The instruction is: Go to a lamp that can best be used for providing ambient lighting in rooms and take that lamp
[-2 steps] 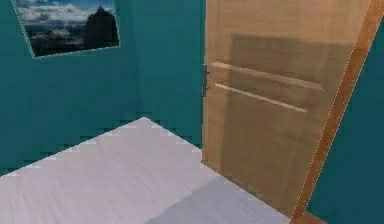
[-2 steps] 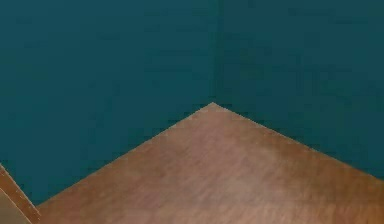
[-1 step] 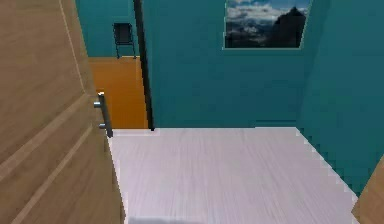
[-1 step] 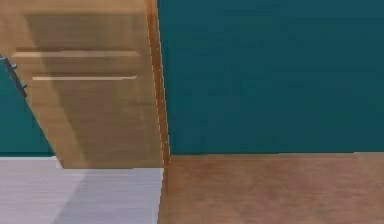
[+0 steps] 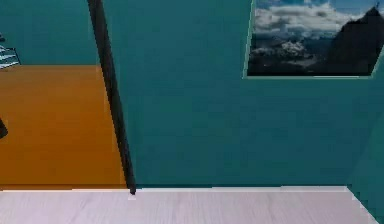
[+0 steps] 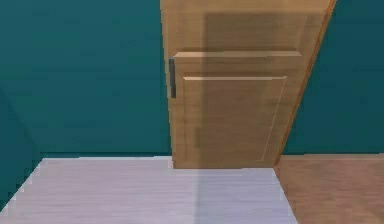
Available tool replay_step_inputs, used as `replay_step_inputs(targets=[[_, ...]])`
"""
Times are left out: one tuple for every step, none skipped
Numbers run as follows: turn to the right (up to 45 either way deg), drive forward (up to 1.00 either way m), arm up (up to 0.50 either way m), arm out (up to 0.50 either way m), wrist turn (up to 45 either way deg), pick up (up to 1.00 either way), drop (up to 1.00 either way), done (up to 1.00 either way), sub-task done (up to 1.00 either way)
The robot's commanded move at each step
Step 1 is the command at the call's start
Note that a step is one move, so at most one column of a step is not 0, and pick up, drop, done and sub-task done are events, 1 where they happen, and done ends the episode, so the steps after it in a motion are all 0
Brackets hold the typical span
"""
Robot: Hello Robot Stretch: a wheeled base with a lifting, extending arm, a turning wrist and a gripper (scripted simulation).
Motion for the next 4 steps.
replay_step_inputs(targets=[[0.0,0.45,0.0,0.0,0.0,0.0,0.0,0.0,0.0],[-45.0,0.0,0.0,0.0,0.0,0.0,0.0,0.0,0.0],[-42.0,0.0,0.0,0.0,0.0,0.0,0.0,0.0,0.0],[-3.0,0.0,0.0,0.0,0.0,0.0,0.0,0.0,0.0]])
